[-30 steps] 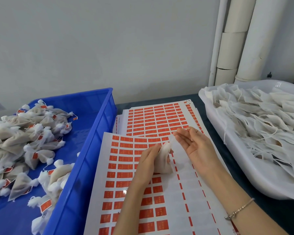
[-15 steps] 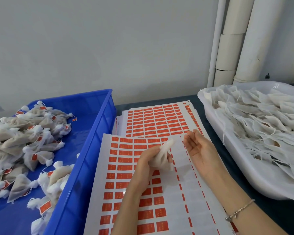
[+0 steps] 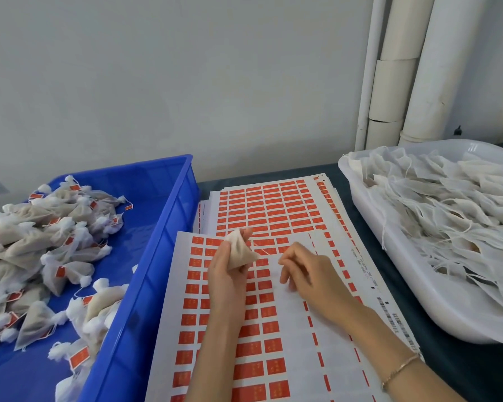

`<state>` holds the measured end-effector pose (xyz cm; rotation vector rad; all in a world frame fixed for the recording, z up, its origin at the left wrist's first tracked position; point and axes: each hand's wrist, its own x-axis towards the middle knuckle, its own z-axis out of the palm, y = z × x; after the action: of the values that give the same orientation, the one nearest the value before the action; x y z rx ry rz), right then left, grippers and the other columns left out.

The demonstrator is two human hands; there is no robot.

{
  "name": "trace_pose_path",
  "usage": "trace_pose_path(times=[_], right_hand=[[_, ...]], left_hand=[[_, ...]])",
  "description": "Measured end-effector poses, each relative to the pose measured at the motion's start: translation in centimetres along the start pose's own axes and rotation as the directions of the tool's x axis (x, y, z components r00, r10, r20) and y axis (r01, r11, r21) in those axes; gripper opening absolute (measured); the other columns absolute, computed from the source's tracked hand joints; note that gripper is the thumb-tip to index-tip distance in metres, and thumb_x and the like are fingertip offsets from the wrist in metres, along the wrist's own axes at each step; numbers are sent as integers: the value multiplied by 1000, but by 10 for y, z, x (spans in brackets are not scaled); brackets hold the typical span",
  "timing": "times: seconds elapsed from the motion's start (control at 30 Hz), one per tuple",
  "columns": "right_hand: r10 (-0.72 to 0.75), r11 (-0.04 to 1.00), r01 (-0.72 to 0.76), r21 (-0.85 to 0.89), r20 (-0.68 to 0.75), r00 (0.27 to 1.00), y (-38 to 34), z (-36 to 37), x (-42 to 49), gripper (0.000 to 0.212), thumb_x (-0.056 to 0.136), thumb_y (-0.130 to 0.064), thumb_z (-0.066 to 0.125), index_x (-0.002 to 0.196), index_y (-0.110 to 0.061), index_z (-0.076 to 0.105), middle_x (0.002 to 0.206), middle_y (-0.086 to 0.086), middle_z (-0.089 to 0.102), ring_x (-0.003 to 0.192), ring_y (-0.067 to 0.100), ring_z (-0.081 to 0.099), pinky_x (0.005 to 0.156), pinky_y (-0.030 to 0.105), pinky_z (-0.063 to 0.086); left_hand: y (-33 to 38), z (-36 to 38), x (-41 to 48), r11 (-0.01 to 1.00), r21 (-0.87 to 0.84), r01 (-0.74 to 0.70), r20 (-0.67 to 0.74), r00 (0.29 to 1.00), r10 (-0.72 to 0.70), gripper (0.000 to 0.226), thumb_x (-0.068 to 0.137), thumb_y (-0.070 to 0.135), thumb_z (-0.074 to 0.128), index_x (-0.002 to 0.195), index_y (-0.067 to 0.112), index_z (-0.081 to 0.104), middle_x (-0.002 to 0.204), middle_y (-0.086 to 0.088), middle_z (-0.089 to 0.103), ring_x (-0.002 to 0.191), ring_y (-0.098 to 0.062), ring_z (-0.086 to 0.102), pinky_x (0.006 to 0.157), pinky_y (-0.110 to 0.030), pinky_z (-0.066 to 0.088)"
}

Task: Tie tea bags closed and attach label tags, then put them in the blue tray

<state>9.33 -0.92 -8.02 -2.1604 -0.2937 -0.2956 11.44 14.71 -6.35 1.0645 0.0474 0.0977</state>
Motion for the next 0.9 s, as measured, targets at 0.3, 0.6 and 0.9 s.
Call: trace_pose_path(times=[0.3, 0.6, 0.9], right_hand=[[-96, 993, 99, 66, -51, 994, 1, 0, 1, 6, 95, -25, 53, 93, -30, 56, 78, -18, 64, 74, 4, 65, 68, 12, 52], [-126, 987, 135, 91, -98, 987, -3, 3, 0, 5, 93, -25, 58, 96, -29, 59, 87, -20, 62, 85, -2, 62, 74, 9, 50], [-199, 977, 211, 36, -216, 956, -6, 7, 0, 15, 90, -30, 58, 98, -19, 65, 97, -8, 65, 86, 8, 62, 77, 14, 53]], left_hand=[[-16, 8, -9, 724, 626, -289, 133, 955, 266, 16, 96, 28, 53, 93, 41, 61, 84, 29, 65, 89, 7, 61, 68, -3, 45], [-27, 2, -3, 420, 754, -505, 429, 863, 268, 21, 92, 7, 59, 98, 24, 70, 97, 19, 66, 99, -6, 58, 89, -19, 47], [-30, 2, -4, 412, 742, -529, 457, 848, 268, 24, 94, 16, 56, 105, 32, 70, 101, 23, 66, 100, -4, 56, 88, -13, 43]])
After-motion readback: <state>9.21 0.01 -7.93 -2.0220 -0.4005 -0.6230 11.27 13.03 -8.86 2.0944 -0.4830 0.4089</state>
